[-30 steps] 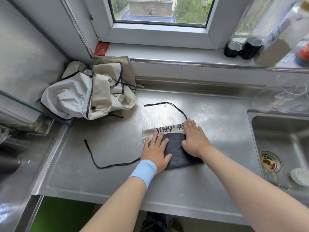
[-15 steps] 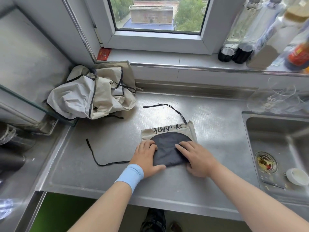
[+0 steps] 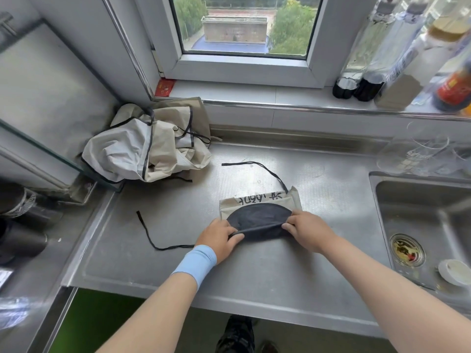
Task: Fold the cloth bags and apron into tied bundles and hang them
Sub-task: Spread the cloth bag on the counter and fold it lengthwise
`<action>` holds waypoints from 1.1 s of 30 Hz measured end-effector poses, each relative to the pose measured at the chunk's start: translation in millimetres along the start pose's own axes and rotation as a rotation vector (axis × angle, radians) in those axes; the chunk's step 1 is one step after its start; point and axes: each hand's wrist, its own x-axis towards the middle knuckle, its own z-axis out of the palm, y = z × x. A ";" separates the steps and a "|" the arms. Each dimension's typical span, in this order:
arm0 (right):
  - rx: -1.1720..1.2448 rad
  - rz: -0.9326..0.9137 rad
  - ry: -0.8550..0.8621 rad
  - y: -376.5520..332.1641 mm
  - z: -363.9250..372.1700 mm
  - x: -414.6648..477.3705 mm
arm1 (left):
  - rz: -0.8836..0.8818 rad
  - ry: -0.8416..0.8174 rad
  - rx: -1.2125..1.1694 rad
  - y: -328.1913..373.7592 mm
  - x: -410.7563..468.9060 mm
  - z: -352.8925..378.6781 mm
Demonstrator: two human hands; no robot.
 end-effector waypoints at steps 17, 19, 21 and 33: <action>-0.320 -0.168 0.050 -35.0 -4.2 17.2 | 0.073 0.163 0.399 49.8 13.6 9.8; -0.321 -0.204 0.003 -39.9 1.1 12.9 | 0.116 0.156 0.467 55.2 13.8 20.5; -0.275 -0.214 -0.010 -34.7 7.4 8.1 | 0.118 0.137 0.476 53.5 9.9 26.3; -0.287 -0.250 0.177 -9.7 10.2 1.6 | 0.058 0.087 0.113 3.4 4.7 15.1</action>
